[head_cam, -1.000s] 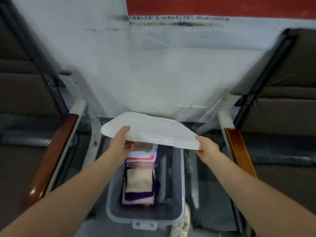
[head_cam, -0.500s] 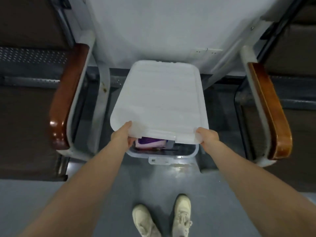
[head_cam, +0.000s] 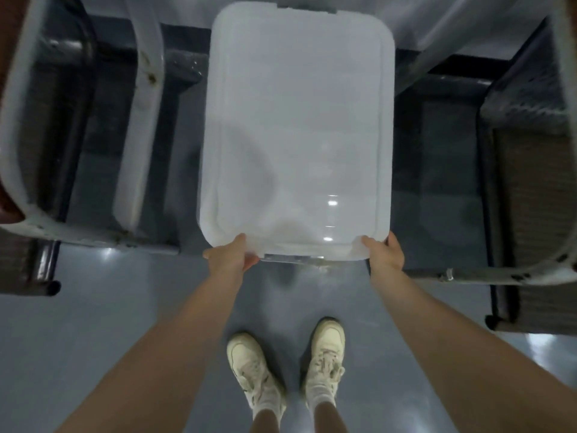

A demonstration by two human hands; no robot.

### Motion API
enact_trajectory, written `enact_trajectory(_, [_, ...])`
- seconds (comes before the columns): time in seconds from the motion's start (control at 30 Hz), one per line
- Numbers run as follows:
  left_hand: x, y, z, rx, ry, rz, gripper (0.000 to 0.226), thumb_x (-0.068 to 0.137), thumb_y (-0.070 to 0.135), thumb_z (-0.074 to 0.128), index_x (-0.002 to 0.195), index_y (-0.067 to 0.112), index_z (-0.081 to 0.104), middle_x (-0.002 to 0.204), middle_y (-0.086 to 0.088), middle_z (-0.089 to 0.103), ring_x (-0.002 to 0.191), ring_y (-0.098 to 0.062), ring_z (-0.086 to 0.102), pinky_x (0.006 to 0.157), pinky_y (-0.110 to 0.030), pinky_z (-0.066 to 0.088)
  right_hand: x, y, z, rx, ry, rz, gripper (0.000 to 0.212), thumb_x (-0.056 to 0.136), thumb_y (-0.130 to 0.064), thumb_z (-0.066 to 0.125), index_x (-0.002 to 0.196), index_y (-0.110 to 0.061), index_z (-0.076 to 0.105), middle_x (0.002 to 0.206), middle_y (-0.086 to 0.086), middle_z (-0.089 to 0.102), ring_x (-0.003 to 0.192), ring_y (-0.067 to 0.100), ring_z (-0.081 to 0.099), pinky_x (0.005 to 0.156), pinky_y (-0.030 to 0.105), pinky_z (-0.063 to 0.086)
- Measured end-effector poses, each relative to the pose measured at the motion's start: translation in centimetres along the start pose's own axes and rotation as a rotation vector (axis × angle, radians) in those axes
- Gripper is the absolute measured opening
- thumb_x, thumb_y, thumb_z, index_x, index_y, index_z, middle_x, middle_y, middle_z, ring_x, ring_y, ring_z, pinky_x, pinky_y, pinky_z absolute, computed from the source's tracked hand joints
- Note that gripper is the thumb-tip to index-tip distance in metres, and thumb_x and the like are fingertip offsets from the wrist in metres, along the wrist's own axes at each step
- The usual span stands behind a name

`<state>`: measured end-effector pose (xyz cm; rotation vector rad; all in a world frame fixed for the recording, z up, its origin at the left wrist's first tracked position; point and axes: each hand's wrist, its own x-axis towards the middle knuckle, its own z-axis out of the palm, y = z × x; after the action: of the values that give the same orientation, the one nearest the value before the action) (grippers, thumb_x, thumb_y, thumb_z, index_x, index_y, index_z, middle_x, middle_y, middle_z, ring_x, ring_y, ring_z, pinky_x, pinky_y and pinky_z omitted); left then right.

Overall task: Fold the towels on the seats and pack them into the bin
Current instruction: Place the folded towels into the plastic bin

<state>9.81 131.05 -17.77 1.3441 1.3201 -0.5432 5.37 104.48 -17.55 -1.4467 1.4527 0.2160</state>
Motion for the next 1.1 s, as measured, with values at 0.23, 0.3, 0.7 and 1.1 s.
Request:
enact_trajectory(0.23, [1.2,0.8,-0.1,-0.042,-0.041,0.032,0.045,0.093,0.022,0.061,0.133,0.006,0.049,0.126,-0.011,0.059,0.111,-0.028,0.061,0.071,-0.032,0.053,-0.3,1.6,1.1,0.273,-0.183,-0.013,0.037,0.087,-0.004,0.065,0.114,-0.029,0.062,0.100,-0.008,0.068,0.095,0.017,0.064,0.092,0.034,0.051])
enact_trajectory(0.3, [1.8,1.5,-0.4,-0.044,-0.046,0.011,0.045,0.093,0.025,0.060,0.132,0.005,0.049,0.128,-0.013,0.058,0.110,-0.028,0.061,0.075,-0.032,0.051,-0.2,1.6,1.2,0.284,-0.170,-0.002,0.029,0.088,-0.008,0.067,0.106,-0.031,0.063,0.100,-0.006,0.068,0.095,0.017,0.064,0.089,0.034,0.053])
enact_trajectory(0.7, [1.3,0.3,-2.0,0.132,-0.205,0.029,0.040,0.091,0.043,0.060,0.122,0.019,0.050,0.124,-0.008,0.058,0.108,-0.026,0.058,0.081,-0.037,0.052,-2.9,3.4,3.0,0.161,-0.405,0.223,0.049,0.086,-0.037,0.069,0.128,-0.019,0.051,0.128,0.004,0.057,0.115,0.025,0.056,0.086,0.035,0.051])
enact_trajectory(1.1, [-1.7,-4.1,1.6,0.202,-0.105,0.228,0.030,0.084,0.033,0.071,0.095,0.007,0.062,0.077,-0.004,0.063,0.061,-0.015,0.061,0.061,-0.027,0.057,-5.5,3.6,5.8,0.342,-0.479,0.334,0.012,0.091,-0.016,0.065,0.092,-0.005,0.060,0.076,0.011,0.061,0.067,0.019,0.060,0.056,0.021,0.057])
